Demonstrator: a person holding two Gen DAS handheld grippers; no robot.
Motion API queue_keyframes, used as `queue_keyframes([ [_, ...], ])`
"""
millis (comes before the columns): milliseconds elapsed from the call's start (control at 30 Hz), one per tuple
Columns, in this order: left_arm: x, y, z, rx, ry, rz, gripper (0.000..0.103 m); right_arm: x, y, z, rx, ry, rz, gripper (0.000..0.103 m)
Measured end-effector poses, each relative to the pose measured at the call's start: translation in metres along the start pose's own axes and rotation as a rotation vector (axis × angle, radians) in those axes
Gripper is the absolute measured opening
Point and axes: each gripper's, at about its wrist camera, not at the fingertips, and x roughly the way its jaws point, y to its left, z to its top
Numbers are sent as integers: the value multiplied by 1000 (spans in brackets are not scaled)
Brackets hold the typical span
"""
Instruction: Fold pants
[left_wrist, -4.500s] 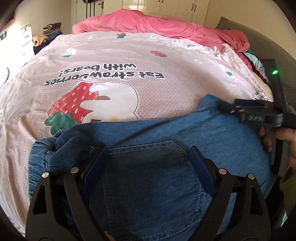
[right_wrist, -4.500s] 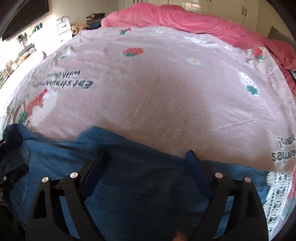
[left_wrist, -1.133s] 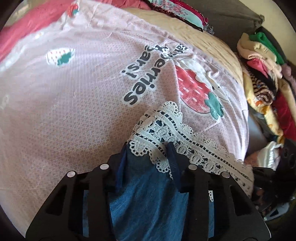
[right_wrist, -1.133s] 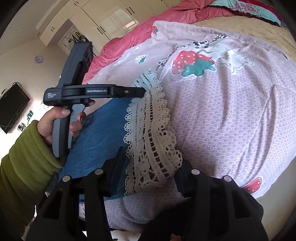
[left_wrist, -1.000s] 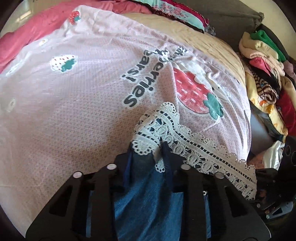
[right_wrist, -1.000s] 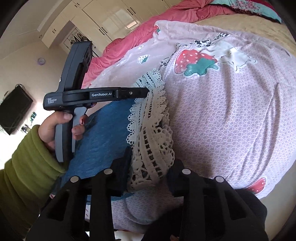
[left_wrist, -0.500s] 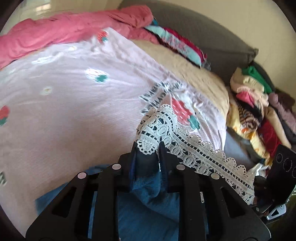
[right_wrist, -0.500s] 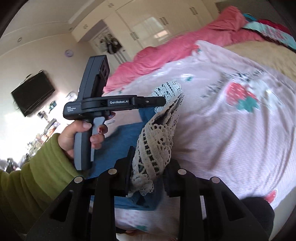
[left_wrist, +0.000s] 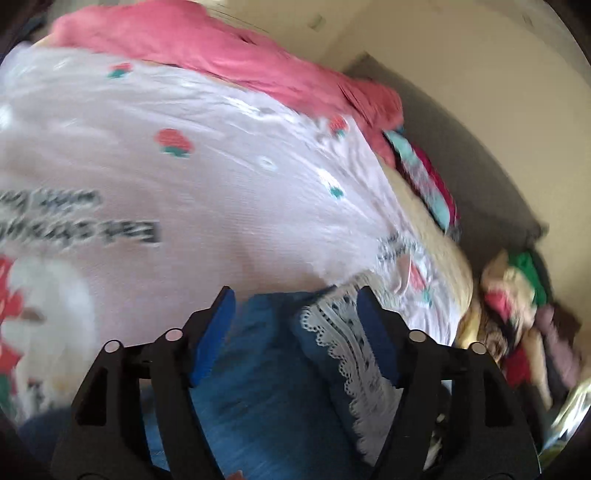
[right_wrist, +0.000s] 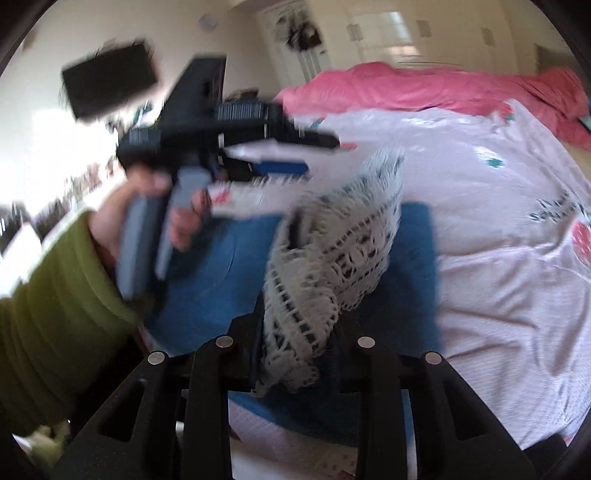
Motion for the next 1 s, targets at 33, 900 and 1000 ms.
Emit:
queue_keyframes([
  [33, -6, 7, -1, -28, -13, -12, 67, 6, 14, -2, -57, 17, -19, 30],
  [900, 24, 22, -27, -38, 100, 85, 46, 11, 82, -33, -269, 80, -79, 53],
  [1000, 28, 23, -28, -37, 101, 91, 35, 27, 75, -34, -237, 132, -98, 28],
])
